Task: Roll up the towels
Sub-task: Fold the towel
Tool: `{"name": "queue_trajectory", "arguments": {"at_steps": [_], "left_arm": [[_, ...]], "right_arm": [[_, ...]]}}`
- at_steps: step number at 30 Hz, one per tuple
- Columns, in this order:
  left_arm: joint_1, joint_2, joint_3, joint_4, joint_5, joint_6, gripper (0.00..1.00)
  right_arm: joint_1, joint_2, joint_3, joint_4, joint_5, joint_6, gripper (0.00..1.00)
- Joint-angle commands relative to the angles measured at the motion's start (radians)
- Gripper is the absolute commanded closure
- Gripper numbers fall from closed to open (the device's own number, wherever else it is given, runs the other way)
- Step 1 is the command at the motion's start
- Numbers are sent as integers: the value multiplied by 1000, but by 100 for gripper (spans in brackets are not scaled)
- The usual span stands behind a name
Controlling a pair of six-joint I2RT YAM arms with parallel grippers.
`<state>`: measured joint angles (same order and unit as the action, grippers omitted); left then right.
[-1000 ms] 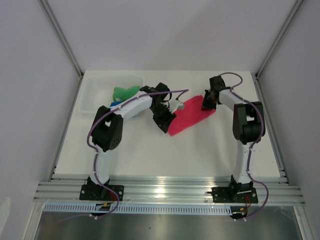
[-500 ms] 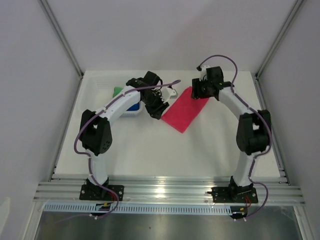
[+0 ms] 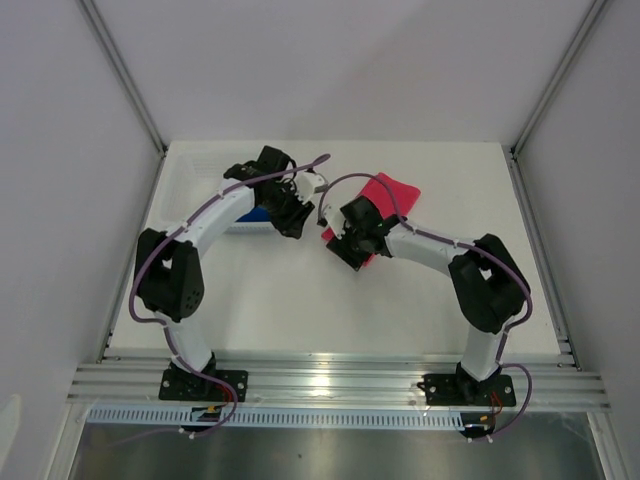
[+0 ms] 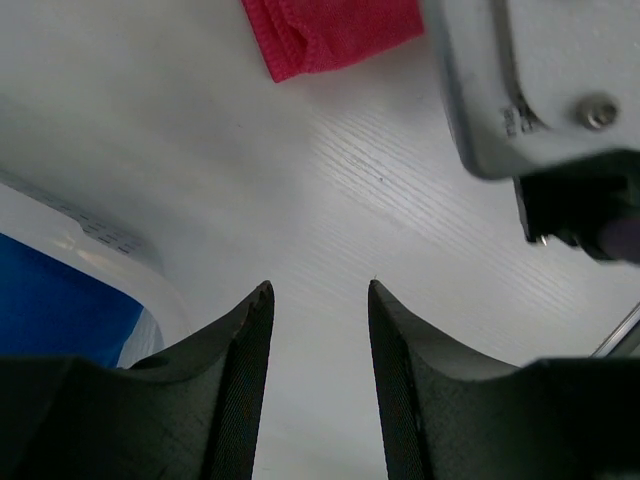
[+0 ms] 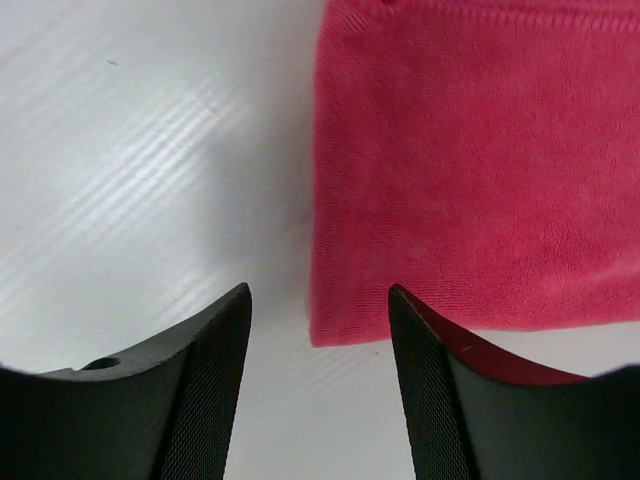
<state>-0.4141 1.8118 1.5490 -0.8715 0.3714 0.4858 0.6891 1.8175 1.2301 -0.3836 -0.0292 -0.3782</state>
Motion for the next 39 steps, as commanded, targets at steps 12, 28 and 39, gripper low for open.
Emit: {"name": "queue_trajectory", "arguments": {"at_steps": [12,28,39], "left_arm": [[38,-68,-44,39,63,-7,54],[-38,-180,-282,-9,296,635,49],[-261,-161,-299,60,215,970,44]], "right_arm": [[-3,120,-64,-37,216,42,51],[62,-222,-352,-55,-164,-197,92],[70,-521,-371,-129,-80,100,46]]}}
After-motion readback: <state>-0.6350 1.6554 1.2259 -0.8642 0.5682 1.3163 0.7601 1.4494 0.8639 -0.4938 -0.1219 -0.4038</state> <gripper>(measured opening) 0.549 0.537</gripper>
